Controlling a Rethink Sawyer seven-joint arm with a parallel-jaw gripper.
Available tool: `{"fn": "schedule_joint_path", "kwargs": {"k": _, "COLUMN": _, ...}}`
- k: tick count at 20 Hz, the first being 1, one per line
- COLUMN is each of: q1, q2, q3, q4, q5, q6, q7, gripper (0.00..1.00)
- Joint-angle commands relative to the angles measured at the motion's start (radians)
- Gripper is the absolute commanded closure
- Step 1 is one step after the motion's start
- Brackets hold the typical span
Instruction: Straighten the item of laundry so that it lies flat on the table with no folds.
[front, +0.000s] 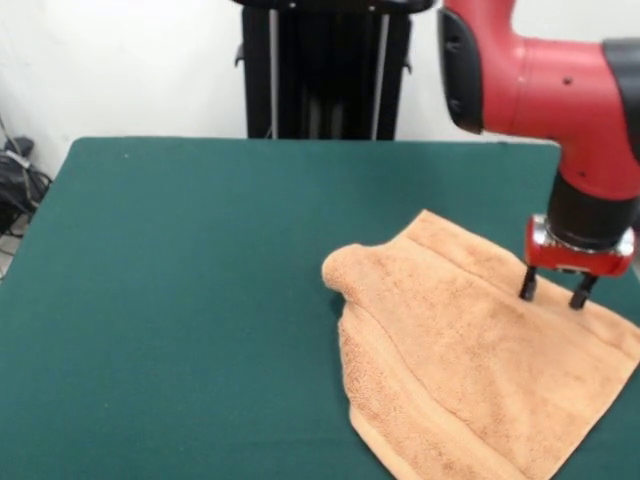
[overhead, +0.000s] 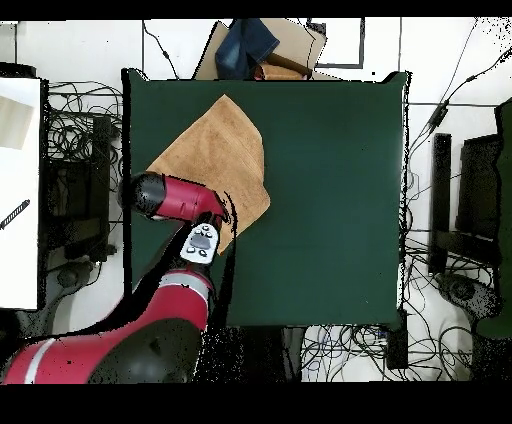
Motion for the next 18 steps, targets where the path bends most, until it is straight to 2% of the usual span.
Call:
{"fn": "schedule_joint_path", "kwargs": {"k": 1, "q1": -0.021, "q2": 0.308, "q3": -0.218, "q4": -0.362, "q5": 0.048, "q6": -0.180, "q7": 0.294, "gripper": 0.00}}
{"fn": "schedule_joint_path", "kwargs": {"k": 5, "q1": -0.037, "q2": 0.332, "q3": -0.196, "q4": -0.392, "q5": 0.037, "q6": -0.207, "q7": 0.312, "gripper": 0.00}}
{"fn": "schedule_joint_path", "kwargs": {"k": 8, "q1": -0.082, "q2": 0.304, "q3": -0.102, "q4": -0.371, "q5": 0.013, "q6": -0.227, "q7": 0.248, "gripper": 0.00}}
{"fn": "schedule_joint_path", "kwargs": {"k": 9, "q1": -0.095, "q2": 0.294, "q3": -0.075, "q4": -0.363, "q5": -0.006, "q6": -0.247, "q7": 0.232, "gripper": 1.00}}
{"fn": "schedule_joint_path", "kwargs": {"k": 12, "q1": -0.143, "q2": 0.258, "q3": 0.021, "q4": -0.316, "q5": -0.041, "q6": -0.313, "q7": 0.166, "gripper": 1.00}}
{"fn": "schedule_joint_path", "kwargs": {"k": 15, "q1": -0.158, "q2": 0.248, "q3": 0.047, "q4": -0.304, "q5": -0.047, "q6": -0.319, "q7": 0.161, "gripper": 1.00}}
{"fn": "schedule_joint_path", "kwargs": {"k": 18, "q1": -0.145, "q2": 0.249, "q3": 0.021, "q4": -0.309, "q5": -0.024, "q6": -0.272, "q7": 0.183, "gripper": 1.00}}
